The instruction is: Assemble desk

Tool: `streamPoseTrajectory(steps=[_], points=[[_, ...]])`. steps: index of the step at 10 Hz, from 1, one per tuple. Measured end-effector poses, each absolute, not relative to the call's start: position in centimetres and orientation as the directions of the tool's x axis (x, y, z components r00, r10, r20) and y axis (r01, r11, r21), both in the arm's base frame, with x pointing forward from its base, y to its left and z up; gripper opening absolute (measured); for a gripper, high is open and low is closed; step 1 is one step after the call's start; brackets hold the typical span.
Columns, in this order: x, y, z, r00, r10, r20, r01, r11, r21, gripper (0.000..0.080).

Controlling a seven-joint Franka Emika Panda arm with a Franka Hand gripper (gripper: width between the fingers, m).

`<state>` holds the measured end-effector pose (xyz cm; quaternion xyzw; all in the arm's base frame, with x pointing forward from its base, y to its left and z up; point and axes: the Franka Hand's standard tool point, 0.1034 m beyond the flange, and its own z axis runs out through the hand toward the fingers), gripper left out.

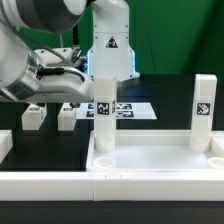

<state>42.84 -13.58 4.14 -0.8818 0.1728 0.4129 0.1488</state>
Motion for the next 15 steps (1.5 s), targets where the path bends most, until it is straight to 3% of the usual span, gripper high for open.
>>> streamPoseTrajectory(steps=[6,14,15], points=[[42.3,-13.4,2.0,0.590,-0.182,-0.786,-0.418,-0.902,-0.105,0.0649],[41.7,-12.9,1.7,0.566,-0.167,-0.807,-0.416,-0.903,-0.106,0.0627],[41.7,-12.9,1.7,0.566,-0.167,-0.807,-0.416,-0.903,-0.106,0.0454]])
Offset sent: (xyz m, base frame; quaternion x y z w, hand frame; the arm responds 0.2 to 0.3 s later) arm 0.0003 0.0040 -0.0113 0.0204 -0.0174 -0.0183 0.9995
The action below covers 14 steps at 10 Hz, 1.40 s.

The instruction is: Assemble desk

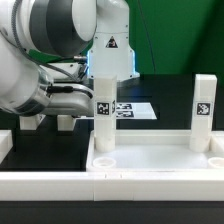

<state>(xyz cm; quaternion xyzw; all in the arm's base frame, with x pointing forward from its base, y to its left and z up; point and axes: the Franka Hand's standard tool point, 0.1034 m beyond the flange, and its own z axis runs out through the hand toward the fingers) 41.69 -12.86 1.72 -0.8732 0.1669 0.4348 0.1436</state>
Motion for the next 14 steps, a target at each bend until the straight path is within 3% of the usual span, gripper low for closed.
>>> streamPoseTrajectory(steps=[1,8,12,13,14], points=[[41.7,-12.9,1.7,0.566,-0.166,-0.807,-0.416,-0.903,-0.106,0.0284],[41.8,-12.9,1.9,0.569,-0.167,-0.805,-0.416,-0.903,-0.107,0.0287],[43.7,-12.0,11.5,0.613,-0.146,-0.777,-0.399,-0.906,-0.144,0.0288],[44.1,-10.8,13.9,0.623,-0.149,-0.768,-0.396,-0.907,-0.145,0.0288],[45.2,-9.2,15.9,0.638,-0.191,-0.746,-0.406,-0.907,-0.115,0.0288]])
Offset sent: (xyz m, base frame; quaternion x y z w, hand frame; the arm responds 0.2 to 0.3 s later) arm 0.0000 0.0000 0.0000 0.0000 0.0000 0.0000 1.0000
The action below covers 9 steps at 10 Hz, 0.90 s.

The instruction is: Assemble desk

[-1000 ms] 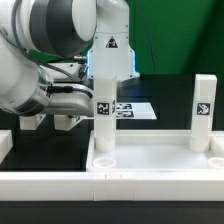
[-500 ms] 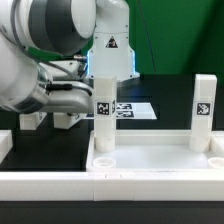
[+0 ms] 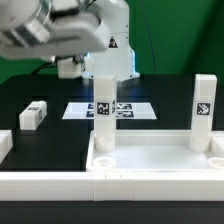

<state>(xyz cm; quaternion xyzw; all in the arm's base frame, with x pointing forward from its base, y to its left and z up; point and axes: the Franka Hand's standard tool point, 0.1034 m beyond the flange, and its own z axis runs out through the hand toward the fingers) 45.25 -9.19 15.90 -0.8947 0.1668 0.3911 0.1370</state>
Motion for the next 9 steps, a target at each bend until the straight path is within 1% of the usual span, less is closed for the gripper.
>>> streamPoseTrajectory(steps=[1,2,3,4,6,7,8,9], points=[[46.4,-7.3,17.8,0.674,-0.203,-0.710,-0.389,-0.915,-0.107,0.0288],[47.0,-6.2,18.3,0.692,-0.193,-0.696,-0.368,-0.923,-0.110,0.0288],[47.9,-6.8,17.4,0.756,-0.216,-0.618,-0.361,-0.925,-0.119,0.0288],[47.8,-6.8,17.6,0.784,-0.230,-0.576,-0.364,-0.923,-0.126,0.0288],[49.1,-6.5,17.8,0.878,-0.271,-0.394,-0.348,-0.927,-0.140,0.0289],[49.8,-5.0,19.3,0.873,-0.317,-0.369,-0.386,-0.914,-0.127,0.0289],[52.4,-3.7,21.6,0.902,-0.316,-0.294,-0.368,-0.919,-0.139,0.0289],[54.3,-3.6,23.4,0.922,-0.303,-0.243,-0.342,-0.930,-0.138,0.0289]])
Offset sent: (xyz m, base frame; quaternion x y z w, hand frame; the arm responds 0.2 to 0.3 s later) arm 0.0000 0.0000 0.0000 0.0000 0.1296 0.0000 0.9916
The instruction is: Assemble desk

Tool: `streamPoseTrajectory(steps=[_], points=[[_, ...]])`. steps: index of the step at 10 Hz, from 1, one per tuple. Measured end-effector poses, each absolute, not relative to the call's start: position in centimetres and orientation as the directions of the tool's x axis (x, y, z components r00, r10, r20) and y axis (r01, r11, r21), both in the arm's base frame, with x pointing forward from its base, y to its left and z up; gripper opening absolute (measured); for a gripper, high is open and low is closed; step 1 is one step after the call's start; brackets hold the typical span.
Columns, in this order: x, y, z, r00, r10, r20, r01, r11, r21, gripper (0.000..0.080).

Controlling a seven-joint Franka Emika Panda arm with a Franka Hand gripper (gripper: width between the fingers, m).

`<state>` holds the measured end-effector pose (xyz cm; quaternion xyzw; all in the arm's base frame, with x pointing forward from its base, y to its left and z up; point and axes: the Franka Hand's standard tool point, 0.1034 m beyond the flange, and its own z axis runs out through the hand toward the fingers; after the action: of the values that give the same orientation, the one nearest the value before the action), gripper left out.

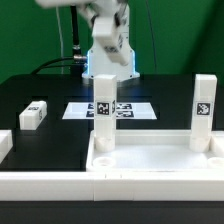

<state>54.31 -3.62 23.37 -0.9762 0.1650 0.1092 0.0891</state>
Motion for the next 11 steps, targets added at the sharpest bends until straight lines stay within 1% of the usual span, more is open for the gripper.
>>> streamPoseTrajectory(steps=[1,2,4,5,6,7,8,9,10,11], points=[[55.1,-3.8,23.7,0.932,-0.314,-0.181,-0.341,-0.929,-0.145,0.0289],[54.9,-3.7,23.2,0.937,-0.322,-0.133,-0.340,-0.928,-0.150,0.0289],[55.4,-3.4,23.2,0.940,-0.342,-0.014,-0.340,-0.927,-0.159,0.0289],[57.2,-2.2,23.7,0.919,-0.387,0.078,-0.378,-0.919,-0.108,0.0289],[58.5,-0.1,24.5,0.923,-0.359,0.136,-0.354,-0.933,-0.064,0.0289],[59.7,1.1,24.9,0.920,-0.319,0.228,-0.322,-0.946,-0.025,0.0289],[60.1,2.2,24.3,0.914,-0.279,0.293,-0.296,-0.955,0.012,0.0289],[59.9,3.4,23.4,0.890,-0.261,0.373,-0.282,-0.960,-0.001,0.0289],[59.1,3.7,22.6,0.866,-0.279,0.416,-0.289,-0.956,-0.040,0.0289],[59.1,3.8,22.5,0.861,-0.280,0.425,-0.287,-0.957,-0.048,0.0289]])
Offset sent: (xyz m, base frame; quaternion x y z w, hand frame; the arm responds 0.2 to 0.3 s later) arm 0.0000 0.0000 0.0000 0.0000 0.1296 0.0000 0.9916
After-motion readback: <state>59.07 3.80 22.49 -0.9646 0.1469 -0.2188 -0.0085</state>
